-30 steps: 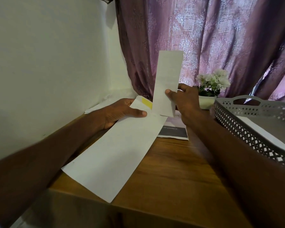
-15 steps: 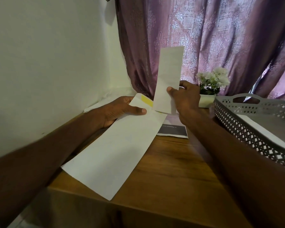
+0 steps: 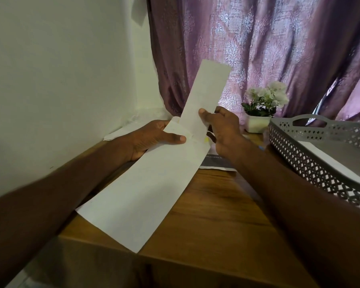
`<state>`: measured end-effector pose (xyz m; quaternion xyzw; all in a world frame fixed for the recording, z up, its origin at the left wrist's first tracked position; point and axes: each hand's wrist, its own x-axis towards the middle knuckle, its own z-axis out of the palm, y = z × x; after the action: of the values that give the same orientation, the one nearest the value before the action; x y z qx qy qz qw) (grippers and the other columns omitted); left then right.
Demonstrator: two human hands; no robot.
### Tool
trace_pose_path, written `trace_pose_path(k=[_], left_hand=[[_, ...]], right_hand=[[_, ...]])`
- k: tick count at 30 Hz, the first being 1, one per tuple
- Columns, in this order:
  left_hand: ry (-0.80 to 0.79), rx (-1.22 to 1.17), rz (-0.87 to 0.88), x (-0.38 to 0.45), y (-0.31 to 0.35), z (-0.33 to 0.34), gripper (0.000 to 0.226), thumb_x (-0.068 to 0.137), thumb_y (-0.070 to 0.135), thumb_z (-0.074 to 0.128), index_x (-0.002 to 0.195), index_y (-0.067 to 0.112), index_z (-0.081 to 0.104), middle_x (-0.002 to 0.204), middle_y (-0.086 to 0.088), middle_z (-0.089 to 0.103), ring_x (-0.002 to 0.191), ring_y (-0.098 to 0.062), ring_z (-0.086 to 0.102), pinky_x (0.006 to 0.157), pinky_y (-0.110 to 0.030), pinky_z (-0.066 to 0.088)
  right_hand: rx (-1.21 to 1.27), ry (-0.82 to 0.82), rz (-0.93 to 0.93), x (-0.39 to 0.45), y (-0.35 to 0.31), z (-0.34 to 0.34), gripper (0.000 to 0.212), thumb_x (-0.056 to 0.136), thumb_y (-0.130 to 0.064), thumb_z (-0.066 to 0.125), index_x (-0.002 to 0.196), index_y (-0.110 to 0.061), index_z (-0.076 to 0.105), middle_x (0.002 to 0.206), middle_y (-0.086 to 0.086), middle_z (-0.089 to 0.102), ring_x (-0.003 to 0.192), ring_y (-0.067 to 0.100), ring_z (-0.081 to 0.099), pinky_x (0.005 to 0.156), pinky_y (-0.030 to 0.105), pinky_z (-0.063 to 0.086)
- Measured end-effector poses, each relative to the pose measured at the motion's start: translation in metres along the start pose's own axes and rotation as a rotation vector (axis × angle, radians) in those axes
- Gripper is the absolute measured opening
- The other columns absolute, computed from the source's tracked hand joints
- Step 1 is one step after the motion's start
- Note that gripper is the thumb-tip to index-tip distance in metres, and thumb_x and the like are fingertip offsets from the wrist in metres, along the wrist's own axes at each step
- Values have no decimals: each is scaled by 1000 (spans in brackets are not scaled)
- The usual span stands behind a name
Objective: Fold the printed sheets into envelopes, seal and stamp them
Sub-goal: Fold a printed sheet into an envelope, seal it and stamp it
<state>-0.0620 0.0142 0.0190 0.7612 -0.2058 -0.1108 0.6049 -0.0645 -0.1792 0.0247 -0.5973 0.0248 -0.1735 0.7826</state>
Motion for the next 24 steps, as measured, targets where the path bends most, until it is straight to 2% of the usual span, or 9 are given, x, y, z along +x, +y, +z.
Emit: trace_pose_path(k=[2, 5, 9, 11, 14, 16, 20, 22, 24], left_hand=[[9, 0, 11, 1, -1, -2, 36, 95, 15, 71, 131, 14, 66, 118, -7, 78, 103, -25, 75, 87, -33, 62], [42, -46, 20, 3, -3, -5, 36, 96, 16, 71, 131, 8, 67, 122, -14, 76, 110, -32, 73, 96, -42, 59], [72, -146, 9, 4, -4, -11, 28, 94, 16, 71, 121, 7, 72, 112, -13, 79, 96, -29, 77, 81, -36, 63], [93, -164, 5, 5, -4, -12, 26, 96, 18, 71, 120, 7, 72, 112, -14, 79, 96, -29, 77, 84, -38, 63], [109, -193, -3, 5, -5, -14, 36, 101, 26, 65, 127, 2, 70, 124, -20, 74, 109, -35, 72, 105, -47, 54], [108, -220, -22, 6, -5, -14, 44, 105, 34, 58, 132, 0, 67, 130, -21, 71, 119, -37, 68, 110, -48, 50], [181, -213, -24, 9, -6, -15, 42, 107, 37, 54, 128, 3, 69, 129, -19, 72, 107, -30, 72, 105, -43, 53], [176, -244, -49, 10, -7, -18, 43, 105, 37, 56, 128, 3, 69, 125, -18, 74, 107, -30, 73, 103, -43, 54], [154, -273, -72, 9, -7, -20, 41, 104, 38, 59, 126, 5, 71, 120, -16, 76, 102, -28, 76, 96, -41, 57]], right_hand=[[31, -20, 81, 0, -1, -1, 20, 89, -13, 78, 108, -15, 70, 104, 4, 75, 93, 22, 69, 56, 30, 59], [22, -19, 156, 3, -3, -3, 17, 88, -14, 79, 99, -16, 67, 96, 2, 73, 88, 20, 67, 50, 23, 53], [-60, -133, 240, 3, -5, -8, 37, 86, -14, 80, 121, -10, 67, 105, 5, 75, 94, 23, 69, 69, 31, 54], [-83, -184, 264, 3, -6, -11, 45, 86, -18, 80, 128, -11, 65, 108, 5, 75, 95, 24, 69, 74, 32, 55], [-38, -157, 254, 6, -6, -13, 41, 89, -30, 78, 124, -14, 65, 106, 6, 72, 95, 24, 67, 74, 32, 55], [-16, -114, 238, 8, -4, -13, 31, 92, -28, 75, 118, -14, 65, 106, 7, 71, 94, 25, 66, 72, 34, 54], [-136, -193, 228, 10, -4, -15, 36, 91, -22, 75, 124, -9, 67, 105, 8, 74, 92, 25, 67, 80, 37, 57], [-256, -288, 215, 10, -9, -18, 34, 89, -22, 77, 121, -10, 69, 97, 6, 74, 86, 23, 68, 69, 31, 56], [-289, -290, 178, 11, -12, -20, 30, 89, -26, 78, 114, -12, 71, 92, 4, 75, 84, 22, 68, 64, 29, 54]])
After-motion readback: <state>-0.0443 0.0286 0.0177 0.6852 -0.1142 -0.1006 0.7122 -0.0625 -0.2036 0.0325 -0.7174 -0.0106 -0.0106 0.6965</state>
